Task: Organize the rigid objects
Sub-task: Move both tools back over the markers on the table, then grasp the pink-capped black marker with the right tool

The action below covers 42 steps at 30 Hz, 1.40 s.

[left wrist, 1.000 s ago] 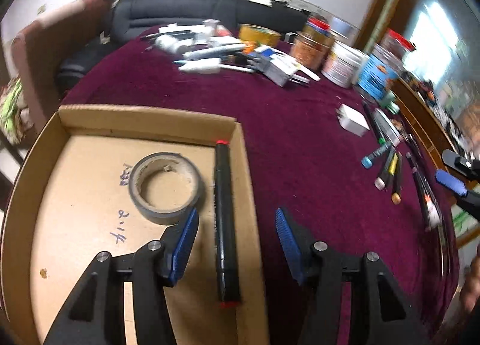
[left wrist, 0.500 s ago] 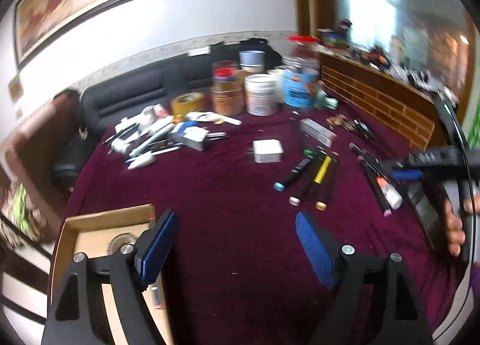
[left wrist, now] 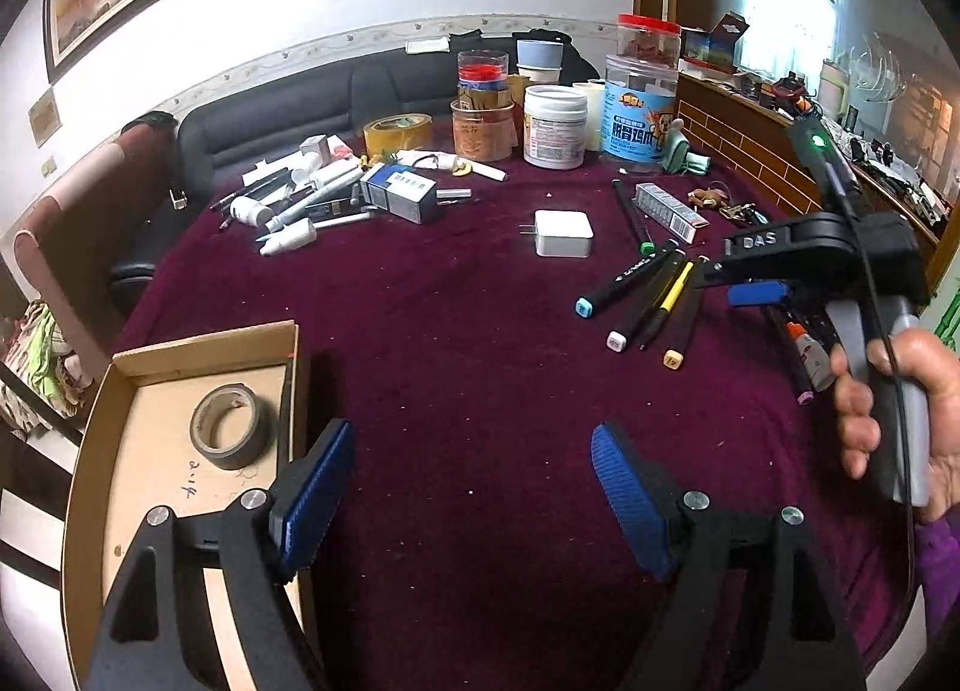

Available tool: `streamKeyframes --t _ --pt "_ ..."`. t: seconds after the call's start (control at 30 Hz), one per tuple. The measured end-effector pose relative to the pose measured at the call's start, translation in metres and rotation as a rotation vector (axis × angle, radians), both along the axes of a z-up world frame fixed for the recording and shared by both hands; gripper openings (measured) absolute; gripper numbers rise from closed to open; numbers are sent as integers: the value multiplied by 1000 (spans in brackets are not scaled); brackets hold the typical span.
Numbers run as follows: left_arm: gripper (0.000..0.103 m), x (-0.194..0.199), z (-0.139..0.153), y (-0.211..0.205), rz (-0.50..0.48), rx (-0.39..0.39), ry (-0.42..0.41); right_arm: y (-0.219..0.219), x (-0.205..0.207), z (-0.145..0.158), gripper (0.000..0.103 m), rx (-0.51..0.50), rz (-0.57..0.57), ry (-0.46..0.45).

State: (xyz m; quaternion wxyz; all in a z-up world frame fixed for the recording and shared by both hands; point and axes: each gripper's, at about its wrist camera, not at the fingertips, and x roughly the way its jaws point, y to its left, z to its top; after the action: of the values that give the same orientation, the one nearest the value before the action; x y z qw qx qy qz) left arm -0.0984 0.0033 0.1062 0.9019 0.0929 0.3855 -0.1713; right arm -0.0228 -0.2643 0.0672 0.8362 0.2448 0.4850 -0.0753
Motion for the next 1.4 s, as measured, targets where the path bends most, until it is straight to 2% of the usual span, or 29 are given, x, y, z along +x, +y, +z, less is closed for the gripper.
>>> streamKeyframes --t 0.33,0.5,0.67,0.83,1.07,1.17,1.3,1.37,1.4 --pt "84 1 -5 6 7 -3 11 10 14 -12 46 -58 -24 55" --pt "84 1 -5 9 21 3 9 11 22 -18 30 -98 -32 77" --pt "84 -2 -5 8 26 38 -16 15 29 -15 27 -137 -15 74" --pt "84 -3 -6 10 23 36 -14 21 23 -15 24 -151 20 91" --pt "84 -4 -6 10 20 27 -11 37 -8 -16 19 -105 116 112" --pt "84 -3 -9 10 20 12 10 54 -28 -20 18 -67 174 125" --pt "84 -3 -12 6 10 -10 45 82 -51 -20 18 -69 257 118" --pt "84 -5 -12 3 0 -13 52 84 -56 -17 18 -22 279 107" --pt "84 -6 -12 1 -6 -12 51 80 -61 -9 18 23 280 71"
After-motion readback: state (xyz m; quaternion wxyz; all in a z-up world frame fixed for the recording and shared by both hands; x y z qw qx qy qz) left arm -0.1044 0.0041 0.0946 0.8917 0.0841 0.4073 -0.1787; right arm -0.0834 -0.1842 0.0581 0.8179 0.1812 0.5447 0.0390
